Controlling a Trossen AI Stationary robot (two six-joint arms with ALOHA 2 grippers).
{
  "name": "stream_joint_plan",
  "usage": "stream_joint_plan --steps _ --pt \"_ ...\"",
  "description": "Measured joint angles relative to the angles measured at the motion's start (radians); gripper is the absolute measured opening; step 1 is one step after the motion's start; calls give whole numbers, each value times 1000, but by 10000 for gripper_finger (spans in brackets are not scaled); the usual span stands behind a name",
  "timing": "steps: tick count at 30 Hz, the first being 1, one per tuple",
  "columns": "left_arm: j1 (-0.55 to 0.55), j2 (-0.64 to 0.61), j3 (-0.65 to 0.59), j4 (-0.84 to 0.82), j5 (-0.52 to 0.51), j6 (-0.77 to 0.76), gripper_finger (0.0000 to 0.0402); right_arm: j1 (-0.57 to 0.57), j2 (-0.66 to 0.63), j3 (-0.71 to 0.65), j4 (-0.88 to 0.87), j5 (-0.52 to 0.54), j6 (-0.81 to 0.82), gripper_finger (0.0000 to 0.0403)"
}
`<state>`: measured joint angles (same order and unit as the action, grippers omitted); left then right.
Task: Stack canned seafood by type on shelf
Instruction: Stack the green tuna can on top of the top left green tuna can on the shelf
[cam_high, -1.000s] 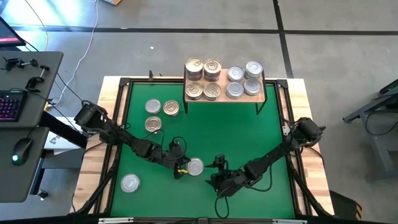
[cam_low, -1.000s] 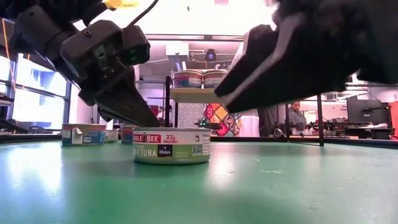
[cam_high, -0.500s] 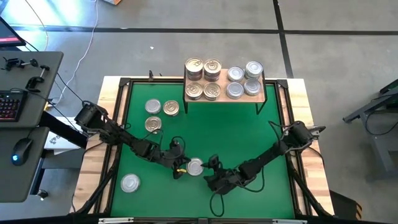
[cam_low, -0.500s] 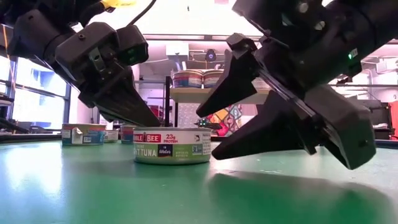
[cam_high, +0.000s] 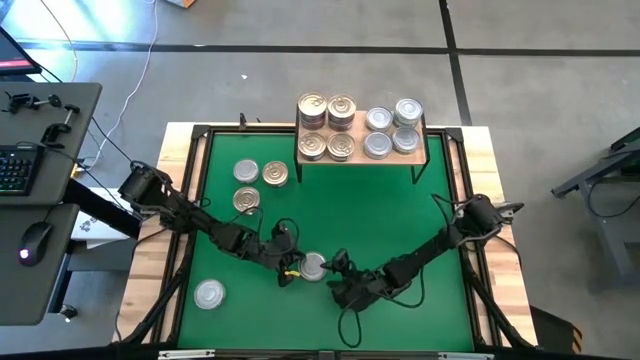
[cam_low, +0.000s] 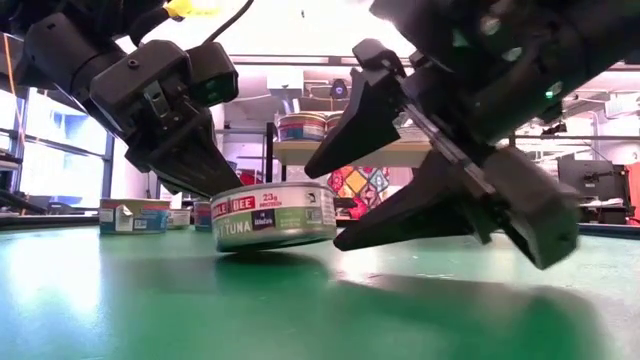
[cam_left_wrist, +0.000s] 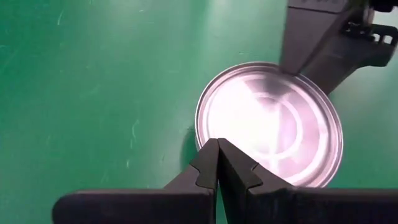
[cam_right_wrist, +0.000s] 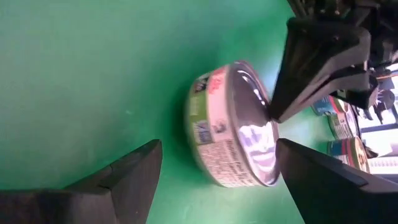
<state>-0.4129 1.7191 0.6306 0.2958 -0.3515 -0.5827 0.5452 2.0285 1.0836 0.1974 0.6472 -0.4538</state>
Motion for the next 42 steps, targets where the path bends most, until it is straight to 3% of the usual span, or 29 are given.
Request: stream_joint_plan --steps 15,24,28,30,33,37,42 --pt "0 2 -1 -7 -13 3 0 -74 0 0 118 -50 -150 296" --pt "-1 8 -6 -16 -9 0 0 -100 0 1 141 -106 -142 186" --pt "-1 6 -5 -8 -30 0 0 -101 0 2 153 -98 -48 129" --pt "-1 1 -5 -10 -32 0 0 -95 0 3 151 -97 -2 127" --pt "-2 -18 -3 -47 -36 -18 0 -71 -2 3 130 -46 50 127" --pt "-15 -48 -3 -156 -79 -74 0 -8 -42 3 8 124 77 127" --pt "-48 -53 -2 -216 -154 -126 0 68 -204 1 -247 302 134 127"
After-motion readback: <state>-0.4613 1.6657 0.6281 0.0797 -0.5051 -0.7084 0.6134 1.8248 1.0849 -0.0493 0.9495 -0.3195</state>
